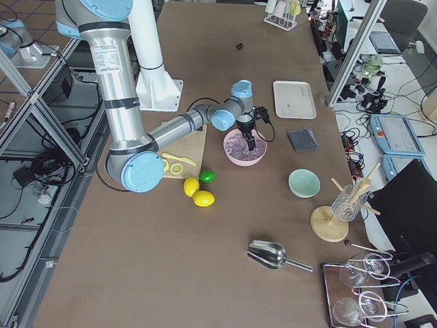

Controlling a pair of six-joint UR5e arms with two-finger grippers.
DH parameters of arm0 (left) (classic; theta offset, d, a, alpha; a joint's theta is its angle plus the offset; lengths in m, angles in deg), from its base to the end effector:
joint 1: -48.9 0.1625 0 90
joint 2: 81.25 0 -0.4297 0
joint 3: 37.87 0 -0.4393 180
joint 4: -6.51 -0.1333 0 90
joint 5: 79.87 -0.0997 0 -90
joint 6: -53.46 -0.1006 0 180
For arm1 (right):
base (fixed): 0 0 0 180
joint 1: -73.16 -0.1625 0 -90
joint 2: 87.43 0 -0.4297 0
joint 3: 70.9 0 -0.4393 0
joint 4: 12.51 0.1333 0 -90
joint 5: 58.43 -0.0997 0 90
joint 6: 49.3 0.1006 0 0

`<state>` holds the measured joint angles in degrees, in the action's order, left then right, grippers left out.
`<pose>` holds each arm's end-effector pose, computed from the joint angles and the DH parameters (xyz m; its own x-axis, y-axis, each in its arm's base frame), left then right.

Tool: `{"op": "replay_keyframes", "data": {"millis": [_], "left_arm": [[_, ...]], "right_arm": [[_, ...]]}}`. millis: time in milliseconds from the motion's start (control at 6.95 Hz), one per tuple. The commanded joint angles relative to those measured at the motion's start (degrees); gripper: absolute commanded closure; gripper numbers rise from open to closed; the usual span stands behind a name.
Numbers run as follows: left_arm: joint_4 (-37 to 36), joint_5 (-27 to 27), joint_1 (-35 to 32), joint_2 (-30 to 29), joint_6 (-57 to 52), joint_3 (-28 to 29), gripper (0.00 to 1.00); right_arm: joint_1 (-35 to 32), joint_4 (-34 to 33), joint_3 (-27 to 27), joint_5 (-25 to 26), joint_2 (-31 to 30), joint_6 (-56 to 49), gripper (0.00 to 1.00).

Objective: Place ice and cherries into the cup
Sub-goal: 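Lower the right gripper into the ice bowl and grasp a cube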

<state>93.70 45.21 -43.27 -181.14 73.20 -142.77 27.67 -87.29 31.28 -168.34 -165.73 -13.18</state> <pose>-0.0980 -0.5926 0.4406 0.7655 -0.1398 -0.6280 0.3120 0.9343 0.1723 -0.3681 -0.5157 0.4160 0.7407 -0.3299 0.5852 0.1330 0.9259 0.3537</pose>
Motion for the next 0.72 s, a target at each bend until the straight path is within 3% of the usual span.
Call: {"op": "replay_keyframes", "data": {"millis": [0,144,432,576], "left_arm": [[0.00,-0.01,-0.03,0.13,0.13,-0.48,0.02],[0.00,-0.01,0.06,0.04,0.13,-0.30,0.02],[0.00,-0.01,-0.03,0.04,0.13,-0.48,0.02],[0.00,-0.01,-0.03,0.13,0.13,-0.48,0.02]], "right_arm": [[-0.05,-0.01,-0.05,0.14,-0.44,-0.17,0.10],[-0.05,-0.01,0.04,-0.04,-0.71,-0.17,0.23],[0.13,0.08,0.65,-0.56,-0.62,-0.17,1.00],[0.04,0.08,1.00,-0.65,-0.53,-0.17,1.00]]}}
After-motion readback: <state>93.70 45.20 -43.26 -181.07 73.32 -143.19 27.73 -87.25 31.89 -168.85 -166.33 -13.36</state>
